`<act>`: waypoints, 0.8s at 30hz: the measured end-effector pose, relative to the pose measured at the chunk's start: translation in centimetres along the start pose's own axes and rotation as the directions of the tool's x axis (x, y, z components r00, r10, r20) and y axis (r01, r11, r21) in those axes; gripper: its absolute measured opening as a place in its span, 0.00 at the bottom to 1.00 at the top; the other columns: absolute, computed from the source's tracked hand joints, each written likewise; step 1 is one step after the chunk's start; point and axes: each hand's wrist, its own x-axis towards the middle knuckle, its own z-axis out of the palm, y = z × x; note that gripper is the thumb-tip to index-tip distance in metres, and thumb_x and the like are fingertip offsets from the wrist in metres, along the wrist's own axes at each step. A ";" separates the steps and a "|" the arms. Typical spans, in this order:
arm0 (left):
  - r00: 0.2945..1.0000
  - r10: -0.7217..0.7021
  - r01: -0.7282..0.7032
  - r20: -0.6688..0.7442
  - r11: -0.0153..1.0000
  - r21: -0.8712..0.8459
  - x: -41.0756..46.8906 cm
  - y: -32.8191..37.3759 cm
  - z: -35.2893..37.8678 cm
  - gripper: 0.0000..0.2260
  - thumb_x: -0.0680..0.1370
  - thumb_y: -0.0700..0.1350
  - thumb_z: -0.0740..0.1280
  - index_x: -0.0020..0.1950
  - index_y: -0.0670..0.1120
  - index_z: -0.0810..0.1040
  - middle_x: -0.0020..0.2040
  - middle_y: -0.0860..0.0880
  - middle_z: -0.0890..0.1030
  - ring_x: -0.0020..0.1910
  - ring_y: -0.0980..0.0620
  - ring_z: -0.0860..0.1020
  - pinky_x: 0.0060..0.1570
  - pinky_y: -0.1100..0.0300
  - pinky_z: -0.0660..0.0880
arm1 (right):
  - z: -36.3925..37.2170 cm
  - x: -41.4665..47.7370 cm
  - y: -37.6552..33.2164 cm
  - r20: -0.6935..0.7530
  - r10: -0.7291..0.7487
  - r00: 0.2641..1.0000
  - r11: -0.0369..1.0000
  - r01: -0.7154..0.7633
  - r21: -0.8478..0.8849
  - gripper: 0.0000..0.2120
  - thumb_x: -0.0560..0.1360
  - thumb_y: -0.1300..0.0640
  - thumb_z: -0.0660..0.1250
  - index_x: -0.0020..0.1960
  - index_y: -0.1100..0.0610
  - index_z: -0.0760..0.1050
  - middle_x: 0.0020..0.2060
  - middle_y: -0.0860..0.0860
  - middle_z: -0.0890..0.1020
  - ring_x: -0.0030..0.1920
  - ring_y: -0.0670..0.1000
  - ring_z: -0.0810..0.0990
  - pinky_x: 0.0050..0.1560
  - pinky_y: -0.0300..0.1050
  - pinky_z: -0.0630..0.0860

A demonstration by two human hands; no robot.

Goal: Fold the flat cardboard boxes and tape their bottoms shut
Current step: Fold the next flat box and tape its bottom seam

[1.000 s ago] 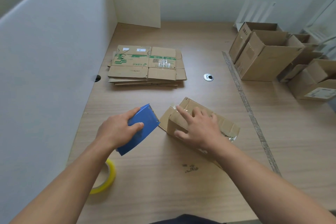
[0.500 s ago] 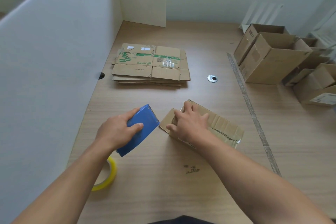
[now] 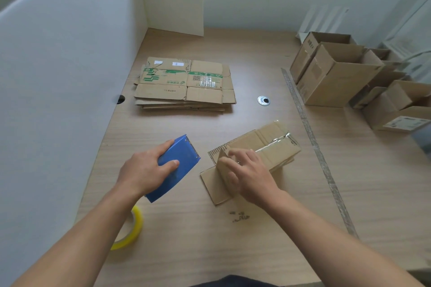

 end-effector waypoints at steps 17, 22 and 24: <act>0.959 0.282 -0.282 0.042 0.959 -0.001 -0.6 0.8 0.0 0.26 0.76 0.60 0.67 0.72 0.71 0.63 0.56 0.57 0.82 0.50 0.50 0.78 0.49 0.52 0.77 | 0.6 -1.2 3.4 0.351 0.171 0.921 0.985 -0.168 -0.039 0.31 0.81 0.61 0.60 0.79 0.42 0.55 0.80 0.42 0.54 0.80 0.52 0.46 0.77 0.52 0.40; 0.843 0.534 -0.536 -0.071 0.844 -0.013 -1.9 -0.1 0.0 0.28 0.72 0.65 0.60 0.72 0.72 0.59 0.40 0.57 0.81 0.34 0.50 0.75 0.36 0.54 0.77 | -0.2 -1.8 3.4 0.348 0.063 0.936 0.966 -0.144 0.213 0.23 0.82 0.59 0.61 0.75 0.44 0.67 0.77 0.43 0.62 0.80 0.54 0.50 0.77 0.49 0.41; 0.744 0.651 -0.646 -0.150 0.758 0.087 -2.2 -0.1 -0.1 0.27 0.75 0.63 0.61 0.74 0.65 0.62 0.38 0.55 0.81 0.32 0.49 0.76 0.31 0.56 0.76 | -0.7 -1.7 3.5 0.365 0.053 0.930 0.958 -0.150 0.243 0.23 0.81 0.59 0.63 0.74 0.45 0.68 0.77 0.43 0.63 0.80 0.54 0.51 0.77 0.50 0.43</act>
